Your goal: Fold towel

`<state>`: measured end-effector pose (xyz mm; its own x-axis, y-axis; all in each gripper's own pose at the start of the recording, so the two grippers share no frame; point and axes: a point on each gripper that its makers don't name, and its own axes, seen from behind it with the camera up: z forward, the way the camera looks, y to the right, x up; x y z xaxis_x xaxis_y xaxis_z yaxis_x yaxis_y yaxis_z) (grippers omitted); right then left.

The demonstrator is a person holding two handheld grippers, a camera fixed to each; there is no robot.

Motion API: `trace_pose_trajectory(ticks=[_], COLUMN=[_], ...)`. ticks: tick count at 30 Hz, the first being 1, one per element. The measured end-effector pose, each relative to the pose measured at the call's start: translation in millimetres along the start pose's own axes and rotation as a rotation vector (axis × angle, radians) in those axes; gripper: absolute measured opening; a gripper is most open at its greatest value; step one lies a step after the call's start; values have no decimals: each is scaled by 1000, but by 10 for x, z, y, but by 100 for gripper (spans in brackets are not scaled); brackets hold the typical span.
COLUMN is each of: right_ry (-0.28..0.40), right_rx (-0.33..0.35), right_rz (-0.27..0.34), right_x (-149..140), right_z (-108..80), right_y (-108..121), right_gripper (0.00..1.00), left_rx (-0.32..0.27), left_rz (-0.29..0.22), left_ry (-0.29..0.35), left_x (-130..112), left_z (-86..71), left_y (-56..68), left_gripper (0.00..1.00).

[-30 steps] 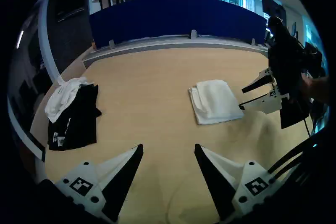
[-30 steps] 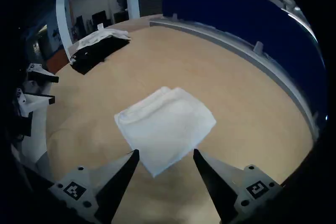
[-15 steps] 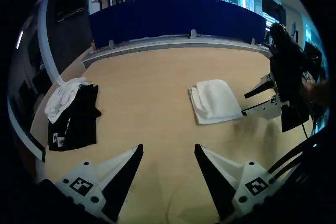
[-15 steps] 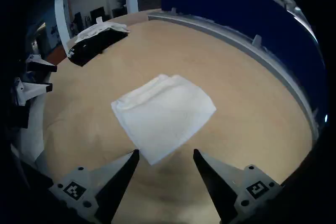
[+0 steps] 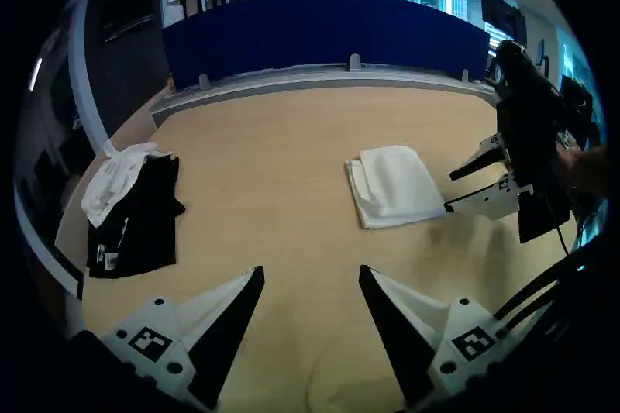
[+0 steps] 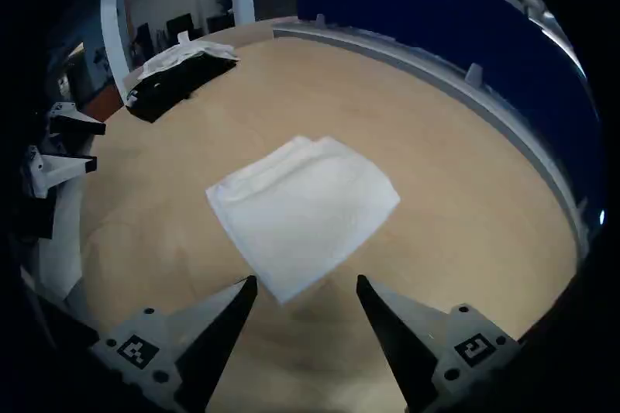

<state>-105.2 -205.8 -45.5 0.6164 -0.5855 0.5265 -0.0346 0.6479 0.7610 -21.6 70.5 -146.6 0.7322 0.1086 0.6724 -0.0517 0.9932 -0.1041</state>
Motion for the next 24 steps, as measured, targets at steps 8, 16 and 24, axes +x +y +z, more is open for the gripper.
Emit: trace_pose_trajectory(ticks=[8, 16, 24], right_ry=[-3, -7, -18], right_rx=[9, 16, 31], right_rz=[-2, -10, -8], right_x=[-21, -40, -88], right_z=[28, 54, 94], right_y=[-41, -81, -152], right_gripper=[97, 86, 72], left_rx=[2, 0, -2], left_rz=[0, 4, 2], left_ry=[0, -1, 0], left_x=[-15, -15, -6], left_z=[-3, 2, 6], left_y=[-14, -9, -7], left_gripper=[90, 90, 90])
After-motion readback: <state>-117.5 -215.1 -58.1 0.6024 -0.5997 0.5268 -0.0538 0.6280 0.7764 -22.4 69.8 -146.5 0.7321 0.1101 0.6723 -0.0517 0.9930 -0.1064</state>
